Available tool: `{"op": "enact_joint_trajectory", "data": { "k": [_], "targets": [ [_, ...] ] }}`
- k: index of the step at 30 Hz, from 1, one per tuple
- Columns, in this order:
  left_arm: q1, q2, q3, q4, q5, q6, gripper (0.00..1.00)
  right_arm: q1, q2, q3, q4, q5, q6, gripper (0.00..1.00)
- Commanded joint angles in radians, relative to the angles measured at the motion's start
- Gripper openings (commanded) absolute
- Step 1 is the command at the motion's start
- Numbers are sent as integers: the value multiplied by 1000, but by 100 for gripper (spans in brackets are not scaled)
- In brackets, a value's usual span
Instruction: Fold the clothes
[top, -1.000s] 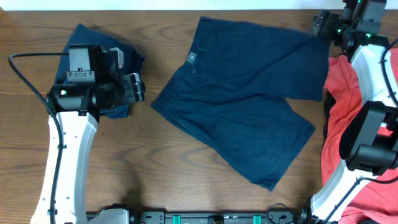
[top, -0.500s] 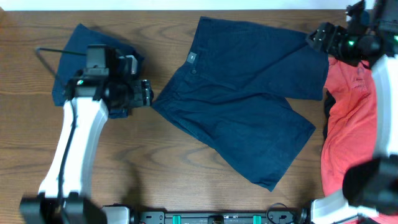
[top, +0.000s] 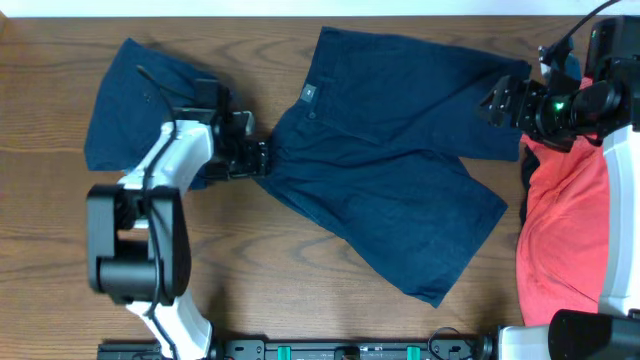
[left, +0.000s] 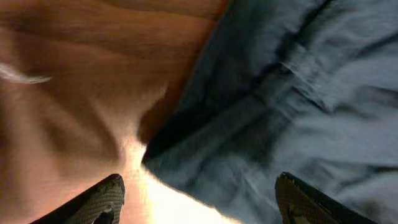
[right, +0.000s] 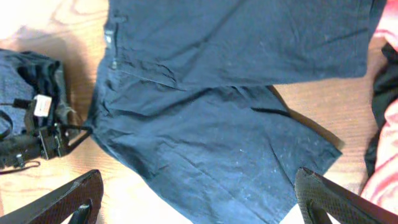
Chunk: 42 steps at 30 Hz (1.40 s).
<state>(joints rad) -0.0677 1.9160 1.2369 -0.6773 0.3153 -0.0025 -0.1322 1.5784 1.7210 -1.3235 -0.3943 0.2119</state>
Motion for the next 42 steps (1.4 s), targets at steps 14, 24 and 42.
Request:
{"op": "enact_joint_trajectory", "data": {
  "k": [14, 24, 42],
  "targets": [
    [23, 62, -5, -248, -220, -143, 6, 3, 11, -329, 87, 95, 59, 96],
    [68, -51, -5, -368, -223, -154, 6, 2, 11, -681, 444, 293, 183, 88],
    [123, -216, -5, -372, -223, -148, 7, 16, 11, -982, 753, -62, -140, 68]
  ]
}}
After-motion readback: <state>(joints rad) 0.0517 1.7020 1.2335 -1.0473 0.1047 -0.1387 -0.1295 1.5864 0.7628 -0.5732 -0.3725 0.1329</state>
